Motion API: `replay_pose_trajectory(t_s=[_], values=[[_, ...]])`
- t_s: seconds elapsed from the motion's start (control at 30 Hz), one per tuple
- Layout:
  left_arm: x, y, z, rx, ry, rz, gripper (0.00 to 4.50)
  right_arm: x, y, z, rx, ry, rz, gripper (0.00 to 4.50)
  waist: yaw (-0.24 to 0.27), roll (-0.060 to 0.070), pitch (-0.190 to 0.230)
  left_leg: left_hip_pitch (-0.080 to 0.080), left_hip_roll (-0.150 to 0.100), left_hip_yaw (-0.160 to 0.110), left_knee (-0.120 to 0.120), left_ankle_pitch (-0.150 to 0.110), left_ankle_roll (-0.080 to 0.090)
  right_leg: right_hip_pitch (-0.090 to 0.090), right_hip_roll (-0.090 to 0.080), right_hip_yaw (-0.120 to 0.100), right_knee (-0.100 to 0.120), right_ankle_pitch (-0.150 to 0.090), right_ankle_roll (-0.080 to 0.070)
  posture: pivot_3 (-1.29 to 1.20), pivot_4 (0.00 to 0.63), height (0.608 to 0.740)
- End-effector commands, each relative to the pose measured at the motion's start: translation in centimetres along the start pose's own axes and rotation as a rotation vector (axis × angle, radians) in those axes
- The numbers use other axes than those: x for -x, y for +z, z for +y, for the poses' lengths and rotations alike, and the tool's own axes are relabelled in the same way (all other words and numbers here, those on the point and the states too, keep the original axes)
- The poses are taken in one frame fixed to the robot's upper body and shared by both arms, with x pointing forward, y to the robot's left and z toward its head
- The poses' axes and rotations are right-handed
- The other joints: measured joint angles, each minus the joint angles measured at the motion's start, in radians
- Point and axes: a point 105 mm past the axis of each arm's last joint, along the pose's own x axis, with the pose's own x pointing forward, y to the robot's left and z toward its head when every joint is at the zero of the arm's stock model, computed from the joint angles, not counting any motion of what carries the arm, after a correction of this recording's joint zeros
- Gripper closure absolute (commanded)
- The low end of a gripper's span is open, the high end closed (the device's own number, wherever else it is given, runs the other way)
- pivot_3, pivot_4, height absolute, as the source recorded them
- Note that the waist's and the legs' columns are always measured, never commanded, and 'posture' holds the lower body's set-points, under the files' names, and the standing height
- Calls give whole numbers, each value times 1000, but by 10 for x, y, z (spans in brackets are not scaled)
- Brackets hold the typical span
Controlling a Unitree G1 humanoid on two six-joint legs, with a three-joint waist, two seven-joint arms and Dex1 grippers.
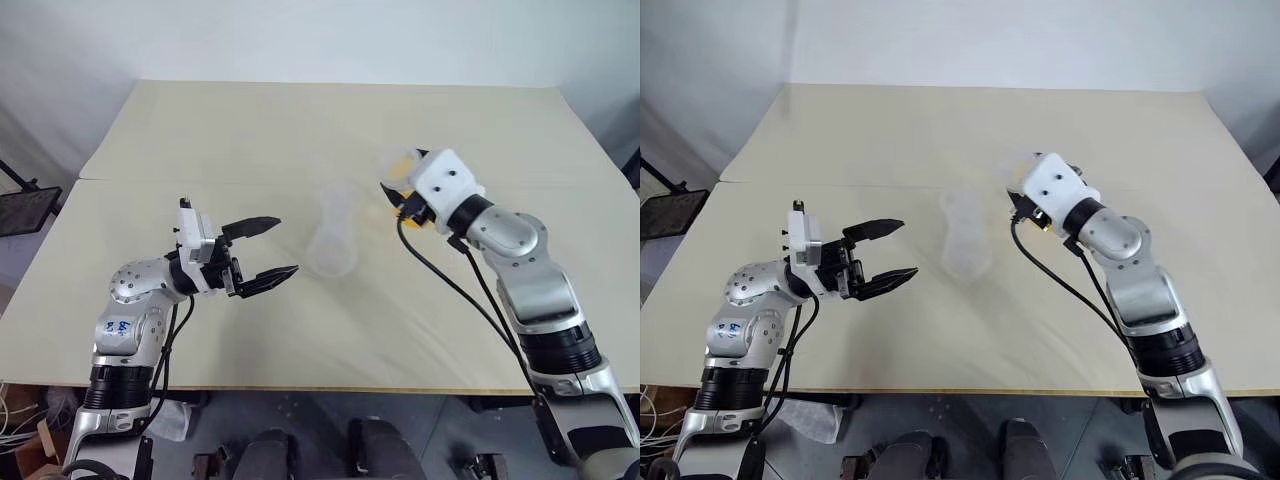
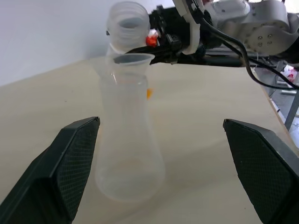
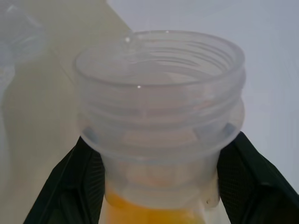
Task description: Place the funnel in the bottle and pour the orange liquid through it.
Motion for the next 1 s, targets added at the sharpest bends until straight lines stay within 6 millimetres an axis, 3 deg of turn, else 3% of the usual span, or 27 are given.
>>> replay_pose_trajectory(t_s=[0.03, 0.6, 1.0], values=[[-5, 5, 1, -21, 8, -12, 0, -4, 20, -16, 147, -63, -33, 1783, 0, 0, 0, 0, 0, 0, 0, 0, 0, 0, 0, 0, 0, 0, 0, 0, 150, 740], [-28, 16, 9, -43, 63, -25, 0, -8, 41, -12, 439, -38, -103, 1783, -1, 0, 0, 0, 0, 0, 0, 0, 0, 0, 0, -1, 0, 0, 0, 0, 150, 740], [-28, 18, 10, -37, 67, -35, 0, -12, 46, -3, 530, -21, -140, 1783, -2, 0, 0, 0, 0, 0, 0, 0, 0, 0, 0, -1, 0, 0, 0, 0, 150, 740]])
